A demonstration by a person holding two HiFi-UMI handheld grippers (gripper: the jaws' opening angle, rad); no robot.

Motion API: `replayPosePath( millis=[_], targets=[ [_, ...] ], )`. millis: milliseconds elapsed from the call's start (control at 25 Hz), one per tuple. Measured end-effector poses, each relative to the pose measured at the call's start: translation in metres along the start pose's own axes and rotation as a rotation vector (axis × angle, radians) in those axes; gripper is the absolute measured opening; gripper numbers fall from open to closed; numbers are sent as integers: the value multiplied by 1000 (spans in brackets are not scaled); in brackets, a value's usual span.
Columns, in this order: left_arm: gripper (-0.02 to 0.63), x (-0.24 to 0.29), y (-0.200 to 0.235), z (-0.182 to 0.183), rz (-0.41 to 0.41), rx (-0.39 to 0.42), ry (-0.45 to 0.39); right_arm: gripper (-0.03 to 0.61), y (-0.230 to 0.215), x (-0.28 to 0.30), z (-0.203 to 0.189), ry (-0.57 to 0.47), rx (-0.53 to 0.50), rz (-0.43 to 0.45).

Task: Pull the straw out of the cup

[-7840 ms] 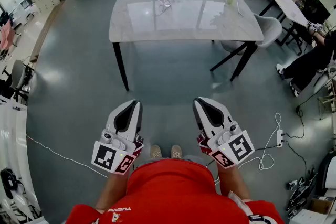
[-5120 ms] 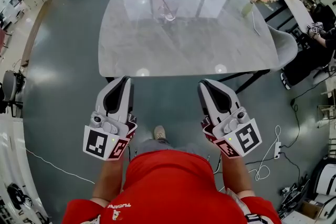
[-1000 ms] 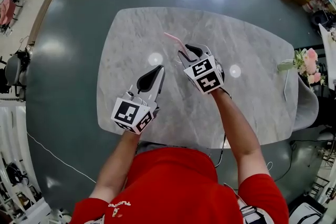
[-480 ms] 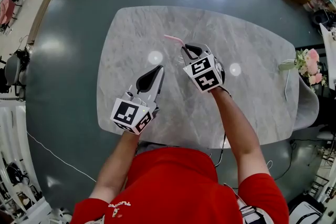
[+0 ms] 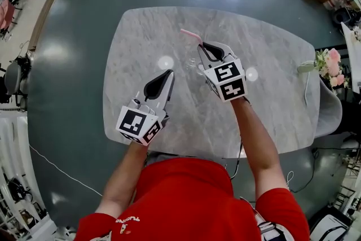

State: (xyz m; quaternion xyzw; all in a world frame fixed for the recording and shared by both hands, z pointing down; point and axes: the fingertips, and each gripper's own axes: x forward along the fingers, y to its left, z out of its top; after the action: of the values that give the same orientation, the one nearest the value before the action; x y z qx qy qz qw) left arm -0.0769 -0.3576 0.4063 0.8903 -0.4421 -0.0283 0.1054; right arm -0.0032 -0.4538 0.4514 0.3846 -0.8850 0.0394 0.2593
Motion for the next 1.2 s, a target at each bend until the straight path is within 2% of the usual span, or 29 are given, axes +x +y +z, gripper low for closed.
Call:
replayPosePath(
  millis=[600,880,1200],
  targets=[
    [5,-12,-28,45,-36,32,-81,25,-20,-130,77,-414,250,-76],
    [5,-28,-47,72,-59,59,-133,25,-4,-193,87,-558,325,-82],
    [5,-51,-63,90,-71,84,-170,23,19,-252,74,-651,395,-105]
  ],
)
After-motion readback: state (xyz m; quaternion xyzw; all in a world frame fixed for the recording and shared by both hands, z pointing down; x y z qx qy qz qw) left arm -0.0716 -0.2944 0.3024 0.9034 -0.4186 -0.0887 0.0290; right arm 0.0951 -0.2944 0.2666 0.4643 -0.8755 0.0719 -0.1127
